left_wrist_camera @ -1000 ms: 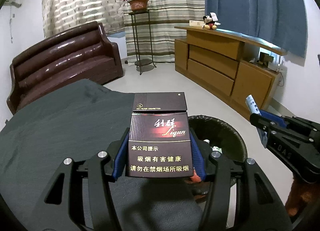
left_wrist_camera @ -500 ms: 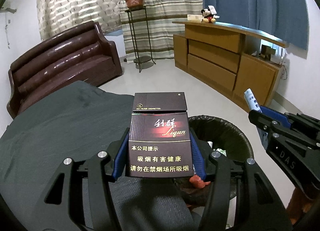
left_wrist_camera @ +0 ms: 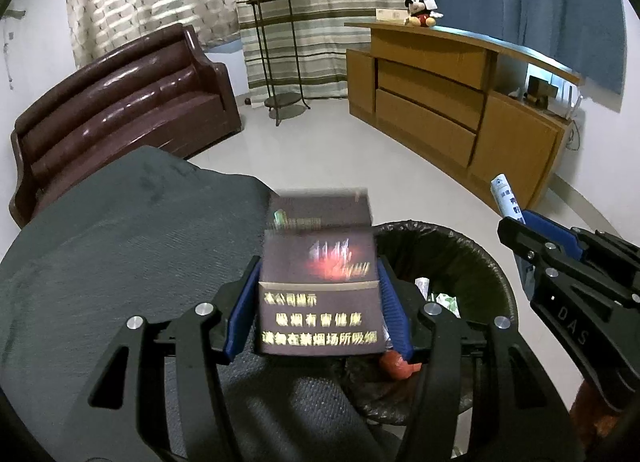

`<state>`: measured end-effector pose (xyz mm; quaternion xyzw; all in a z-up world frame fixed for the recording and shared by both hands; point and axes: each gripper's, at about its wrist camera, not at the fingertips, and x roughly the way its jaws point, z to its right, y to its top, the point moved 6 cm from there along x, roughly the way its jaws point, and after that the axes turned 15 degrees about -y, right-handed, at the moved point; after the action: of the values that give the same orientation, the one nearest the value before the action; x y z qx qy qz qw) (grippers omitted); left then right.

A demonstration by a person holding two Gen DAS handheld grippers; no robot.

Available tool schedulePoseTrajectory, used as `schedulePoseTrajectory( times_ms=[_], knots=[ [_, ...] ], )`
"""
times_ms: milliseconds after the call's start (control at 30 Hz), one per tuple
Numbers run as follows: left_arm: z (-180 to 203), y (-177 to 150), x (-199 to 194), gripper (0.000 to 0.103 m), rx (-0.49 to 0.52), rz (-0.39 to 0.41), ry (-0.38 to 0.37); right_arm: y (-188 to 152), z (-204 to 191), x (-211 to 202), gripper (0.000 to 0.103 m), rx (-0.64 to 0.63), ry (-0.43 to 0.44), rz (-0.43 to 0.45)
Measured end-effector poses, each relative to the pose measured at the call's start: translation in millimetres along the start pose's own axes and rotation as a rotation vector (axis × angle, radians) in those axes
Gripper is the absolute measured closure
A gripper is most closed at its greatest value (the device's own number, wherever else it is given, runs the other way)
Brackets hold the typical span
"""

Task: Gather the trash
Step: 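Open both tools to drop the box and tube into the bin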

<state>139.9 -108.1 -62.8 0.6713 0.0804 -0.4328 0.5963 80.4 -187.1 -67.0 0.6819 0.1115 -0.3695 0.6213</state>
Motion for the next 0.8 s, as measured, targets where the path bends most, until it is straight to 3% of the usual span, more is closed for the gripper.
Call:
schedulePoseTrajectory(
  times_ms=[100, 133, 433, 600, 667, 800],
  knots=[
    [2, 2, 3, 0.041, 0.001, -0.008, 0.002, -1, 3, 3, 0.081, 0.009, -0.001, -0.008],
    [1, 3, 3, 0.039, 0.000, -0.007, 0.003, -1, 3, 4, 0.075, 0.011, -0.001, -0.009],
    [2, 4, 3, 0.033, -0.001, 0.000, 0.008, 1, 7, 2, 0.065, 0.026, -0.006, -0.002],
    [1, 3, 3, 0.032, -0.001, 0.008, 0.009, 3, 10, -1, 0.057, 0.029, -0.020, 0.014],
    [1, 2, 1, 0.031, -0.003, 0.015, 0.012, 4, 11, -4, 0.050, 0.029, -0.029, 0.026],
    [-1, 0, -6, 0.026, 0.002, 0.035, 0.024, 5, 14, -12, 0.046, 0.023, -0.044, 0.052]
  ],
)
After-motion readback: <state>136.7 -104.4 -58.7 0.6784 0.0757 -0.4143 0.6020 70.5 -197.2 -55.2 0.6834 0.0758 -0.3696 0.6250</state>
